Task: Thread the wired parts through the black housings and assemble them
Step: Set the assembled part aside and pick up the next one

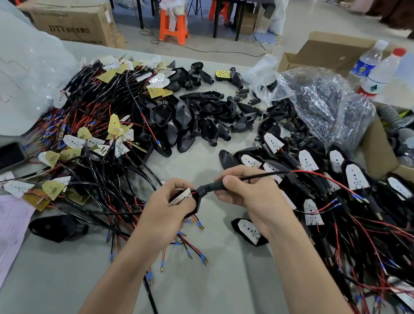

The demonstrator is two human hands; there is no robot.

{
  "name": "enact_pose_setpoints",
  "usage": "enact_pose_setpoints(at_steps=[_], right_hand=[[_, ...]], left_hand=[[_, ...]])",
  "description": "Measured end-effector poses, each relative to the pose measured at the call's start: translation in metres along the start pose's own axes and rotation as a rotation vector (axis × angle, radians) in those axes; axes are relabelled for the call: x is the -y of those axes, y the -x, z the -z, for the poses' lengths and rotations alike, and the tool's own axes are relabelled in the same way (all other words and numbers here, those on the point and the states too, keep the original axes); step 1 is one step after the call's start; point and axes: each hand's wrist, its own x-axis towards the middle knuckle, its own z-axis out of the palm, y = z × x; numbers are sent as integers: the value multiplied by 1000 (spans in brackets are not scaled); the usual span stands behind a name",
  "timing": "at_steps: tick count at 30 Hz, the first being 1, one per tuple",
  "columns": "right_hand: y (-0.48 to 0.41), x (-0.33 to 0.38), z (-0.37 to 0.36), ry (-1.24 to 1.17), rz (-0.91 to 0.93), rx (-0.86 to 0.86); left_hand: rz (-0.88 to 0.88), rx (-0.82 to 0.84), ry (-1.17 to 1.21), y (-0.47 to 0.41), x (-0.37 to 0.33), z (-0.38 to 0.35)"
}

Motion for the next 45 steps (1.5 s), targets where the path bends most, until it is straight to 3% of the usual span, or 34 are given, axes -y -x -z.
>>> enact_pose_setpoints(at_steps=[12,19,24,31,33,38,43,45], right_hand=[[7,-3,1,63,-14,22],[13,-16,-10,-70,-35,-19],[15,-16,-7,-146,-19,-151],[19,-26,-16,-238,-18,-199],[21,-26,-17,-291,0,-189],[27,-25,-18,-346,24,-119],[37,-20,-22,-314,-1,-127],[43,-16,-21,-169,-59,-190]], left_hand=[[-41,-17,-126,4,-9,-14],[28,-29,98,7,-7,-19],[-115,-240,-225,10,-6,-13],[-220,-402,-435,14,-9,-16],[-210,-405,-367,14,-9,-14],[167,-144,230,6,-10,-6],[129,-86,311,8,-12,-5],[95,-109,304,9,-13,-8]])
